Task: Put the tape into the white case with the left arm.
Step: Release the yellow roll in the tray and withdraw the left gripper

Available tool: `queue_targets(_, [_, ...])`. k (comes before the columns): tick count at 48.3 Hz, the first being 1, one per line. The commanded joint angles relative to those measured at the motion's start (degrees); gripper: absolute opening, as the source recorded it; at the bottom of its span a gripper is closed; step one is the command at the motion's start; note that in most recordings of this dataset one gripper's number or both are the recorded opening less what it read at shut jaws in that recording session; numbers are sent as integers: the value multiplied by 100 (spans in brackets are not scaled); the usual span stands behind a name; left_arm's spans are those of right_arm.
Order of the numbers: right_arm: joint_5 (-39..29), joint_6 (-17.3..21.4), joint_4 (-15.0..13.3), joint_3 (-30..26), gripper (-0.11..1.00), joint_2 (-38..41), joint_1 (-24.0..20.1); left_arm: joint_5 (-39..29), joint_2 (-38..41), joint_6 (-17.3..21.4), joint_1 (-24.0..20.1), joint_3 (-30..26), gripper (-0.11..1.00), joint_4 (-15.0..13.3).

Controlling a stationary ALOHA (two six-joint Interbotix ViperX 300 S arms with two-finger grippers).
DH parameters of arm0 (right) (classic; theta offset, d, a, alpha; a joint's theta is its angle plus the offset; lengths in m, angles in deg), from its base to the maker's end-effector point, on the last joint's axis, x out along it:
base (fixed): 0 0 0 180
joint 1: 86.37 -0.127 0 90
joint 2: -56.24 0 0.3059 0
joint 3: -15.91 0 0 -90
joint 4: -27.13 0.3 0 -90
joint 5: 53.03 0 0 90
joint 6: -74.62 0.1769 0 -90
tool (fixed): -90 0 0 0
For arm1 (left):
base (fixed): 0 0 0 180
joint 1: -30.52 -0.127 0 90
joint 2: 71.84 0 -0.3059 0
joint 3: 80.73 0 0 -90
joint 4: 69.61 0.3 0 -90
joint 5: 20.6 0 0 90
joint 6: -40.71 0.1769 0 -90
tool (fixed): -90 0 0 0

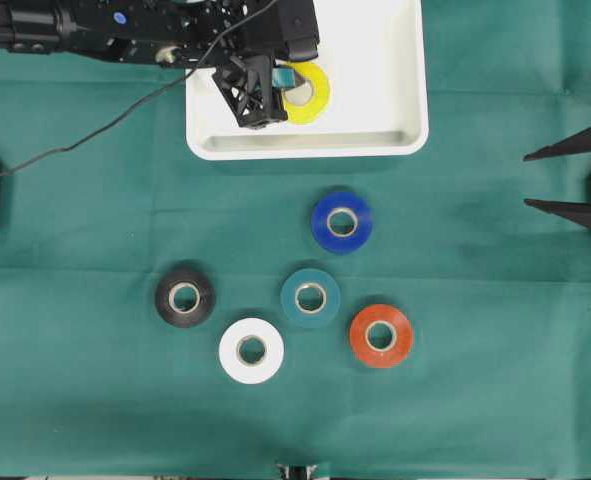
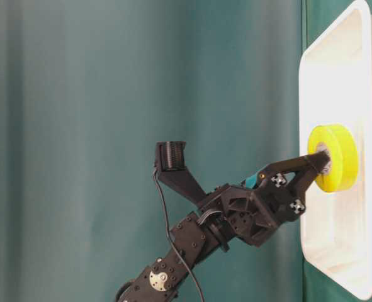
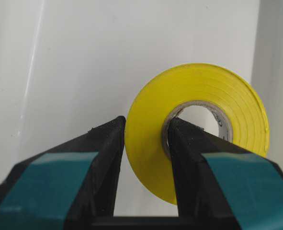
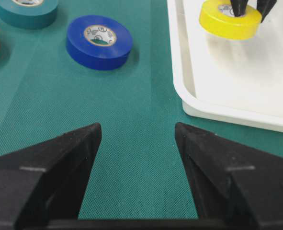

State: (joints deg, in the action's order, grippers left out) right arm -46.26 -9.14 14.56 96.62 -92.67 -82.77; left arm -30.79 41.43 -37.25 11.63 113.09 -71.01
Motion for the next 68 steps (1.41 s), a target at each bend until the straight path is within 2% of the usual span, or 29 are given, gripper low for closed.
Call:
queue_targets(1, [62,9,-9,-70,99,35,0,53,-70,9,-9,-158,26,9])
queue_targets(25, [62,9,-9,-70,99,35,0,79,-9,0,9,-132,27,9])
queue_targets(27, [62,9,-9,-70,99,35,0,79,-9,-9,9,-132,33,9])
queue_targets(32, [62,9,0,-70,99,35,0,79,-9,0,18,-132,61,9])
queue_targets(35, [62,9,0,-70,99,35,0,70,-18,0,26,-132,70,9])
queue_targets(52, [62,9,-9,-70,99,35,0,18,-220,0,44,-53,69,9])
queue_targets(68, [62,9,0,-70,99,35,0,-35,-773,-35,316,316,69,9])
